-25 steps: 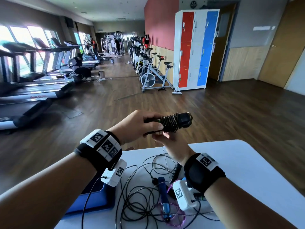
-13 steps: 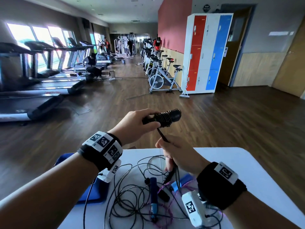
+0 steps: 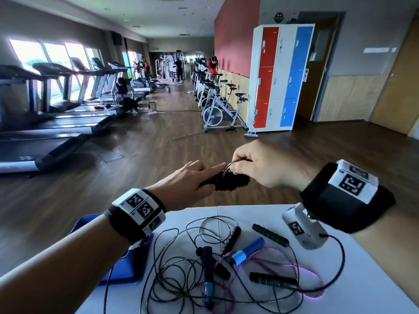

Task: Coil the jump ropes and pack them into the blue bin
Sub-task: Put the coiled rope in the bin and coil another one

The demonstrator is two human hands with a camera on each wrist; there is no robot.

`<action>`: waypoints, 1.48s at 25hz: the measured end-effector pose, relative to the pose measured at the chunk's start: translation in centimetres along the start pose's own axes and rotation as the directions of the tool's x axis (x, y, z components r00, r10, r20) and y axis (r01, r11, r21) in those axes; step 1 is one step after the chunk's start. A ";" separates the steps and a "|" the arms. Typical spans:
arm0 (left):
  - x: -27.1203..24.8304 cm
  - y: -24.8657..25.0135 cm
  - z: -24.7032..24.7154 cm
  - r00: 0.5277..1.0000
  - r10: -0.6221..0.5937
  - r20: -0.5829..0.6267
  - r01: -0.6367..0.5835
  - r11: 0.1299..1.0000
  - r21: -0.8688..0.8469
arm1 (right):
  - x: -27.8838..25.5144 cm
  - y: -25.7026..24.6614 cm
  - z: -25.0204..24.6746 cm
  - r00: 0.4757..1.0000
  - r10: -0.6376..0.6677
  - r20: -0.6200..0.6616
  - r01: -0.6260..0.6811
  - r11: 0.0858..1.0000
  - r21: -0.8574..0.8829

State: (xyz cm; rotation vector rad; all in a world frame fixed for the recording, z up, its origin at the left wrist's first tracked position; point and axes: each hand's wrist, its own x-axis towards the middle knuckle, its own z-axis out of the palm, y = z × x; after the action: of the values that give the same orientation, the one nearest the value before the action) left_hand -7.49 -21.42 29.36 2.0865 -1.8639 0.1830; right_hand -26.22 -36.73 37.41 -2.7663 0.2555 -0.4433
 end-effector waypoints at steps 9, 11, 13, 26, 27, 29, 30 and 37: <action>0.0 -0.6 -1.4 0.974 0.189 -0.121 -0.192 0.981 -0.006 | 2.7 -3.1 -3.8 0.975 -0.194 0.109 0.206 0.972 -0.112; -0.1 -0.3 -1.4 0.966 0.239 -0.095 -0.240 0.971 -0.007 | 3.8 -3.4 -4.4 0.964 -0.235 0.121 0.249 0.962 -0.115; -0.2 0.1 -1.6 0.958 0.276 -0.078 -0.278 0.960 -0.020 | 5.1 -3.0 -5.0 0.959 -0.248 0.136 0.262 0.959 -0.103; -1.9 1.8 -4.0 0.887 0.372 -0.273 -0.375 0.926 0.044 | 7.0 5.4 4.5 0.983 0.084 0.163 -0.174 0.697 0.696; -1.8 1.6 -3.8 0.891 0.351 -0.288 -0.352 0.935 0.048 | 6.4 5.8 6.2 0.972 0.183 0.150 -0.235 0.673 0.701; -1.7 0.8 -3.2 0.904 0.288 -0.317 -0.288 0.956 0.050 | 4.7 5.3 9.5 0.959 0.217 0.182 -0.279 0.615 0.738; -1.7 0.3 -2.8 0.910 0.260 -0.324 -0.255 0.965 0.060 | 3.8 4.4 10.9 0.959 0.172 0.223 -0.281 0.533 0.798; -1.5 -3.0 -0.5 0.947 0.135 -0.291 -0.106 0.988 0.113 | 0.2 -0.2 12.5 0.959 0.106 0.263 -0.272 0.604 0.749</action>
State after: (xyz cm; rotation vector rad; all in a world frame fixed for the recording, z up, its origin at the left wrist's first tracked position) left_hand -4.68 -19.61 28.88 1.8794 -1.8263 0.5944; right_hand -21.88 -33.02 26.30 -1.8590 0.2329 -0.1551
